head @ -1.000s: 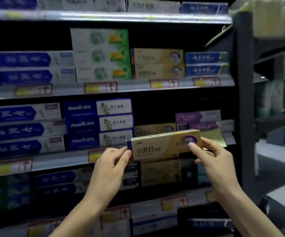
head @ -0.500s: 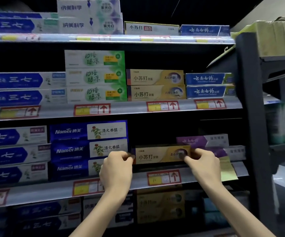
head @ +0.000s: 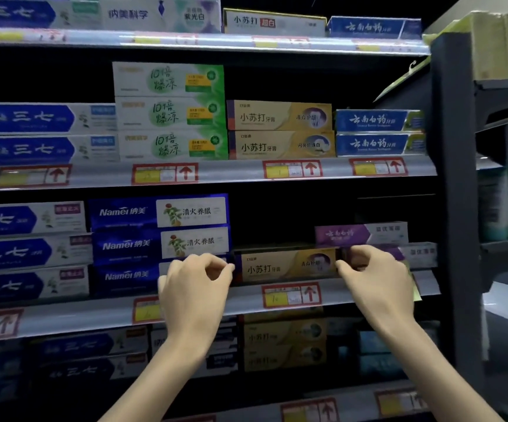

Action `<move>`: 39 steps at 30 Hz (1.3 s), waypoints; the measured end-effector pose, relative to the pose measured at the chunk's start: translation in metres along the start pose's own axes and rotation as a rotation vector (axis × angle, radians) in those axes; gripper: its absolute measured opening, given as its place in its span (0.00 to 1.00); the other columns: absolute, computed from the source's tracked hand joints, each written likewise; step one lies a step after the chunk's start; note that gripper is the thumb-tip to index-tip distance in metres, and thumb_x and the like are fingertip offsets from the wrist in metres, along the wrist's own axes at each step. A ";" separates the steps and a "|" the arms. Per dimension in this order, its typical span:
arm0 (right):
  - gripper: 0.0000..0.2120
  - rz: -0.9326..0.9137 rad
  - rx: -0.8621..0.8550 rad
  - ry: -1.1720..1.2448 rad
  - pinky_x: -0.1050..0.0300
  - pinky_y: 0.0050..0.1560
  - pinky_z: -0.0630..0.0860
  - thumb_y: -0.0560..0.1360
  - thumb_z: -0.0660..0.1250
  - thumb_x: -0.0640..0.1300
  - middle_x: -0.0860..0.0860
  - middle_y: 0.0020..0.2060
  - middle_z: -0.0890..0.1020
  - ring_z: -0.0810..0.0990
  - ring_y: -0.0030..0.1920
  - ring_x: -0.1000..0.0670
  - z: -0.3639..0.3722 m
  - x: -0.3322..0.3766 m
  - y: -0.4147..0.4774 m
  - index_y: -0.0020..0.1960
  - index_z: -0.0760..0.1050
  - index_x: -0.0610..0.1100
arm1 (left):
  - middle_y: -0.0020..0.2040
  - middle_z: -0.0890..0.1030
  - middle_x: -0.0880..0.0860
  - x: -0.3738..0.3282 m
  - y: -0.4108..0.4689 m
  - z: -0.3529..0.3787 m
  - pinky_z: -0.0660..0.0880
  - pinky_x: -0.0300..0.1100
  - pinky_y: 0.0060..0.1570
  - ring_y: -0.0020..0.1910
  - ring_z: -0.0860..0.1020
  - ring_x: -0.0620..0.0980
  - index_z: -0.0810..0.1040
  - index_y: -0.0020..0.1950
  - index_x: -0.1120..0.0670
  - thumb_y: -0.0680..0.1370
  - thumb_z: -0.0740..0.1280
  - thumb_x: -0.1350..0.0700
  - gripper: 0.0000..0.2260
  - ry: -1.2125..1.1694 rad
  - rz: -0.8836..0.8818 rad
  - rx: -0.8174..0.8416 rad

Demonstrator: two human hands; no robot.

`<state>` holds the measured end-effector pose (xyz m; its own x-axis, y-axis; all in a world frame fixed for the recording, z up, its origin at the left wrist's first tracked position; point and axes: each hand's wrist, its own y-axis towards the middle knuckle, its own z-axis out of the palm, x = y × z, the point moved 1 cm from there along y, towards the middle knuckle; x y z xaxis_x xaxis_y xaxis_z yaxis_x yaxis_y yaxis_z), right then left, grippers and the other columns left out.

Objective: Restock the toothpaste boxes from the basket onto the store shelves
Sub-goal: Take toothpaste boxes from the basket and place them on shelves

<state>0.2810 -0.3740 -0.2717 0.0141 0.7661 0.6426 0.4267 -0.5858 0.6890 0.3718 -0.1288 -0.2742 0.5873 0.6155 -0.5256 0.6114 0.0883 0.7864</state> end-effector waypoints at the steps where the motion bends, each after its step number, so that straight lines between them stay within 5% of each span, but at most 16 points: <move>1: 0.12 -0.022 -0.028 0.036 0.57 0.46 0.73 0.78 0.73 0.49 0.54 0.48 0.86 0.83 0.51 0.49 -0.007 0.002 -0.012 0.61 0.83 0.49 | 0.41 0.82 0.38 0.000 -0.007 -0.010 0.71 0.47 0.55 0.49 0.76 0.44 0.84 0.44 0.41 0.78 0.73 0.44 0.05 -0.048 0.004 0.021; 3: 0.13 -0.063 -0.012 0.107 0.55 0.49 0.77 0.78 0.73 0.48 0.56 0.50 0.85 0.81 0.52 0.53 -0.017 0.008 -0.041 0.62 0.81 0.52 | 0.39 0.83 0.39 0.004 -0.021 -0.029 0.77 0.44 0.49 0.45 0.80 0.41 0.84 0.43 0.42 0.78 0.74 0.46 0.05 -0.197 -0.018 0.107; 5: 0.11 -0.041 0.097 0.231 0.63 0.47 0.76 0.78 0.74 0.46 0.59 0.48 0.84 0.80 0.48 0.60 -0.020 0.014 -0.072 0.59 0.81 0.55 | 0.40 0.84 0.42 0.008 -0.038 -0.047 0.77 0.36 0.43 0.43 0.81 0.40 0.85 0.44 0.44 0.79 0.73 0.49 0.05 -0.358 -0.065 0.213; 9: 0.09 0.120 0.292 0.468 0.68 0.40 0.76 0.76 0.76 0.45 0.57 0.41 0.85 0.83 0.44 0.59 -0.007 0.015 -0.132 0.53 0.83 0.57 | 0.43 0.86 0.41 0.026 -0.073 -0.065 0.74 0.35 0.45 0.45 0.82 0.37 0.86 0.47 0.47 0.81 0.71 0.52 0.05 -0.498 -0.175 0.342; 16: 0.09 0.209 0.471 0.435 0.66 0.43 0.76 0.76 0.77 0.47 0.55 0.43 0.85 0.83 0.44 0.60 0.016 -0.007 -0.237 0.55 0.84 0.54 | 0.41 0.86 0.44 0.095 -0.158 -0.077 0.75 0.34 0.42 0.41 0.82 0.42 0.87 0.47 0.48 0.82 0.70 0.53 0.07 -0.482 -0.243 0.500; 20: 0.07 0.289 0.560 0.374 0.55 0.45 0.78 0.74 0.78 0.45 0.53 0.39 0.84 0.82 0.41 0.55 0.038 -0.026 -0.300 0.51 0.85 0.52 | 0.39 0.85 0.45 0.151 -0.217 -0.076 0.73 0.34 0.41 0.39 0.80 0.40 0.87 0.45 0.49 0.82 0.70 0.56 0.08 -0.437 -0.274 0.622; 26: 0.07 0.349 0.848 0.124 0.58 0.47 0.79 0.73 0.78 0.44 0.54 0.40 0.85 0.82 0.41 0.57 0.076 -0.059 -0.390 0.50 0.85 0.51 | 0.40 0.86 0.53 0.216 -0.293 -0.064 0.74 0.42 0.41 0.39 0.80 0.46 0.87 0.45 0.52 0.82 0.70 0.58 0.08 -0.374 -0.306 0.830; 32: 0.18 -0.066 1.214 -0.533 0.50 0.55 0.78 0.76 0.72 0.50 0.47 0.58 0.83 0.80 0.60 0.43 0.101 -0.084 -0.439 0.65 0.78 0.49 | 0.36 0.85 0.43 0.253 -0.325 -0.039 0.76 0.43 0.44 0.37 0.80 0.41 0.86 0.42 0.47 0.79 0.71 0.56 0.09 -0.272 -0.300 0.997; 35: 0.23 -0.197 1.350 -0.592 0.47 0.55 0.78 0.77 0.71 0.50 0.45 0.62 0.78 0.77 0.63 0.40 0.118 -0.090 -0.466 0.70 0.72 0.47 | 0.33 0.83 0.36 0.249 -0.326 -0.033 0.72 0.36 0.43 0.35 0.77 0.31 0.87 0.42 0.48 0.78 0.71 0.56 0.07 -0.245 -0.264 1.036; 39: 0.31 -0.355 1.385 -0.694 0.49 0.54 0.73 0.77 0.70 0.48 0.44 0.65 0.74 0.75 0.65 0.39 0.129 -0.098 -0.496 0.77 0.62 0.47 | 0.35 0.85 0.45 0.252 -0.325 -0.034 0.78 0.44 0.47 0.37 0.79 0.41 0.87 0.41 0.48 0.78 0.70 0.58 0.09 -0.270 -0.350 1.023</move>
<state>0.1847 -0.1241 -0.7201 -0.0344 0.9993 -0.0156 0.9503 0.0279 -0.3102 0.3031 0.0239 -0.6507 0.3171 0.4816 -0.8170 0.8419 -0.5396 0.0087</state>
